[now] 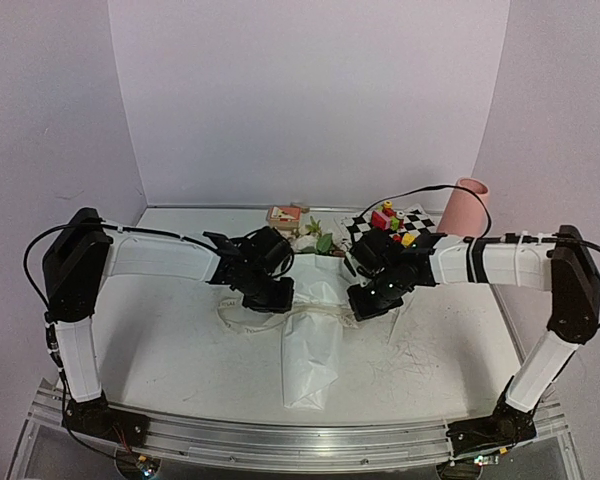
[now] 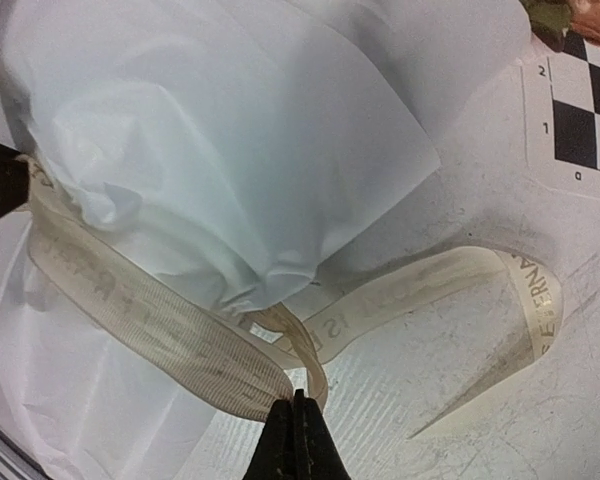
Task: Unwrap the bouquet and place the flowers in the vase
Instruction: Untie the ribbon from the wrapping paper.
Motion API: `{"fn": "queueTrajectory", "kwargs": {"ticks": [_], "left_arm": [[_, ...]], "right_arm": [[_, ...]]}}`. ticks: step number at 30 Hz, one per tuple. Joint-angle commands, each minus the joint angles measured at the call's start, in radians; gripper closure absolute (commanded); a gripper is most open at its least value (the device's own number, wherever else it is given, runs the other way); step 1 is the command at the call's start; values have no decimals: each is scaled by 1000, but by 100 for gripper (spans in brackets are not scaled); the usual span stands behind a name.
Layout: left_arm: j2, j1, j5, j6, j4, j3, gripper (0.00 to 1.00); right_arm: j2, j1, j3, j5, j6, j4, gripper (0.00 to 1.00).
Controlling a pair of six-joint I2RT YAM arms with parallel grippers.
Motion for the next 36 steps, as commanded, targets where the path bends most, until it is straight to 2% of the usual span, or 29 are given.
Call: {"fn": "queueTrajectory", "kwargs": {"ticks": [1,7,9,12,19,25,29,36], "left_arm": [[-43,2,-91,-88,-64,-12,89],[-90,2,-86,-140,-64,-87,90],[-102,2,-86,-159,-65,-106,89],[-125,1,-79,-177,-60,-105,85],[-174,-4,-64,-147,-59,-38,73],[-205,-4,-73,-156,-59,-45,72],[-214,-4,-92,-140,-59,-48,73],[-220,-1,-93,-111,-58,-62,76]], "right_arm": [[-51,-6,-38,99,53,-85,100],[-86,-16,-80,108,65,-92,100],[-89,-17,-89,107,63,-96,96],[-95,-17,-88,90,48,-109,93],[-184,-18,-43,-62,-87,-45,58],[-160,-17,45,-242,-186,14,44],[-72,-17,131,-298,-194,13,39],[90,-16,264,-354,-197,6,39]]}}
